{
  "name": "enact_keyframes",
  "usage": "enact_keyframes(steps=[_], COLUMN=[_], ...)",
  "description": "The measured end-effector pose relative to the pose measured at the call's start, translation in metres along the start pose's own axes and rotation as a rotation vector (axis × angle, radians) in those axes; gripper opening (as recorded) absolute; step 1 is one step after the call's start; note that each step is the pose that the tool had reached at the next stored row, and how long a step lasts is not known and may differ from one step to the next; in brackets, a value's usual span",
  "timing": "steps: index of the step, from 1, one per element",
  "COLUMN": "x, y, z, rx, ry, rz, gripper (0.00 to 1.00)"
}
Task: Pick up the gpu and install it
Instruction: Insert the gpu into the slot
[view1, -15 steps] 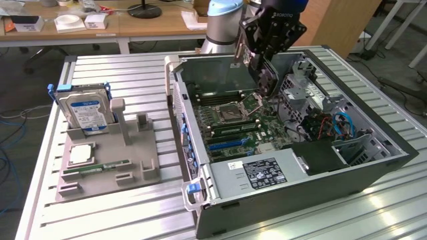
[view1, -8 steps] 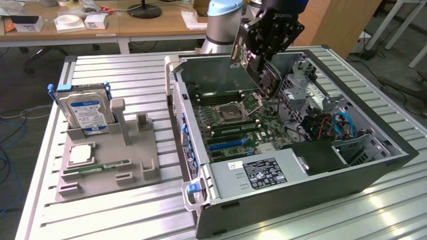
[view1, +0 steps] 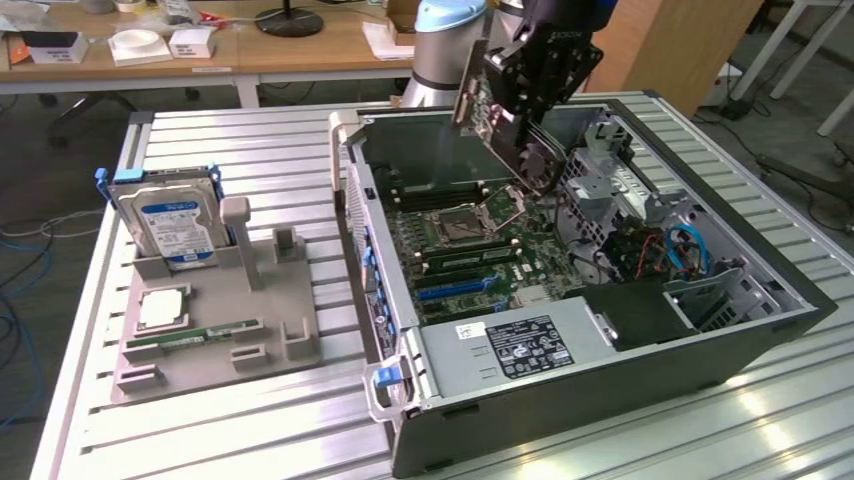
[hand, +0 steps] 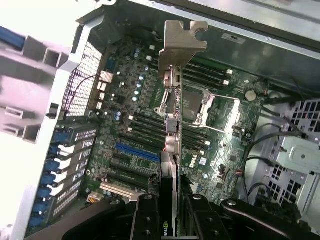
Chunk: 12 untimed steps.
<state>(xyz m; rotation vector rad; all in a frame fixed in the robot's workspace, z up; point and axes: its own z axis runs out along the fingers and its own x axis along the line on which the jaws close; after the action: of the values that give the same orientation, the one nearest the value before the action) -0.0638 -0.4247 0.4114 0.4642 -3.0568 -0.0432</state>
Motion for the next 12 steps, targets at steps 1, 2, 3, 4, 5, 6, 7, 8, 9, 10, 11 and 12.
enact_keyframes(steps=[1, 2, 3, 4, 5, 6, 7, 8, 9, 10, 11, 12], x=[0.0000, 0.0001, 0.0001, 0.0001, 0.0001, 0.0001, 0.0000, 0.0000, 0.0000, 0.0000, -0.0001, -0.0001], y=[0.0000, 0.0000, 0.0000, 0.0000, 0.0000, 0.0000, 0.0000, 0.0000, 0.0000, 0.0000, 0.0000, -0.0001], z=[0.0003, 0.0003, 0.0004, 0.0005, 0.0006, 0.0008, 0.0010, 0.0010, 0.0011, 0.0013, 0.0015, 0.0017], rx=[0.0005, 0.0009, 0.0012, 0.0017, 0.0025, 0.0032, 0.0040, 0.0046, 0.0050, 0.0055, 0.0063, 0.0072], ry=[0.0010, 0.0019, 0.0031, 0.0045, 0.0054, 0.0062, 0.0068, 0.0074, 0.0078, 0.0083, 0.0089, 0.0095], rz=[-0.016, -0.028, -0.043, -0.059, -0.076, -0.094, -0.112, -0.129, -0.148, -0.165, -0.182, -0.200], gripper=[0.26, 0.26, 0.26, 0.26, 0.26, 0.26, 0.26, 0.26, 0.26, 0.26, 0.26, 0.26])
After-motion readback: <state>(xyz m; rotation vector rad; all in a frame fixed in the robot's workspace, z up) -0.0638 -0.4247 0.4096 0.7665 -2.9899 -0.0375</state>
